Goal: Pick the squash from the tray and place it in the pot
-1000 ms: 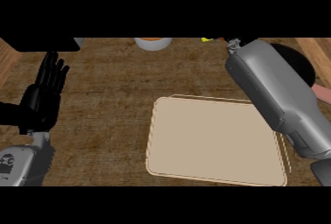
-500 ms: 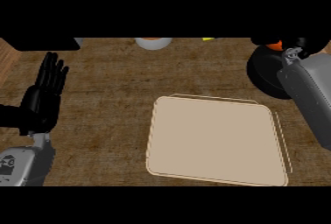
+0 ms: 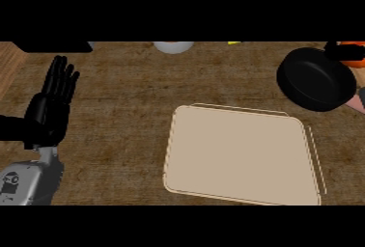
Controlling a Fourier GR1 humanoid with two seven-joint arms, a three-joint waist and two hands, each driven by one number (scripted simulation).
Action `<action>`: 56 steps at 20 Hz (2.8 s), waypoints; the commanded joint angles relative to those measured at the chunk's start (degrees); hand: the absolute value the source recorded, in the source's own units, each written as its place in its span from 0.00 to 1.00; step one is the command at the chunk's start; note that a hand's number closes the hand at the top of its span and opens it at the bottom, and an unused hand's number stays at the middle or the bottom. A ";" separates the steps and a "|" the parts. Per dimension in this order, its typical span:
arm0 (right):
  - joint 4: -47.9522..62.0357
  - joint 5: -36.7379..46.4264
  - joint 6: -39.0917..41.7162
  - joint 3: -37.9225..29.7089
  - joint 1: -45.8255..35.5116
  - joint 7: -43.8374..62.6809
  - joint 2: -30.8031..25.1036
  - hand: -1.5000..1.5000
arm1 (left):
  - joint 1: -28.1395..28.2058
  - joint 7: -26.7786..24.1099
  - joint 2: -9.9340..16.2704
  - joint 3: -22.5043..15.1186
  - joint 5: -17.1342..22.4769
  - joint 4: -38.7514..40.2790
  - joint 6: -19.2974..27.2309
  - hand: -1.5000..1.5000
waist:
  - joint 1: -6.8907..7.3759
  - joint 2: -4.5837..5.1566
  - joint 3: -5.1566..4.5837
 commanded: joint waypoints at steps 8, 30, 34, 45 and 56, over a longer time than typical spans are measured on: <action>24.03 -2.21 -0.75 -7.36 -4.93 -15.51 -0.92 1.00 | -3.82 0.09 -0.97 0.72 -0.51 2.43 -1.54 0.50 | 1.47 0.53 0.03; 29.47 -28.62 -4.80 -30.57 -7.46 -41.69 5.19 0.00 | -2.25 -0.07 -2.48 1.54 -1.69 1.41 -0.93 0.50 | 0.63 0.19 0.04; 27.28 -34.41 0.13 -35.29 -5.39 -45.18 0.86 0.00 | 0.05 -0.23 -0.57 3.18 -0.46 1.14 -3.41 0.50 | 0.28 0.01 0.02; 25.55 -45.51 7.48 -43.96 7.21 -57.77 -4.96 0.00 | -1.70 -2.12 -2.26 3.19 -2.91 3.98 -2.62 0.50 | -0.04 0.07 0.01; 30.26 -52.71 16.34 -49.71 17.83 -65.39 -13.26 0.00 | -2.98 0.73 -1.45 4.33 -2.17 2.29 -4.42 0.50 | 0.10 0.12 0.06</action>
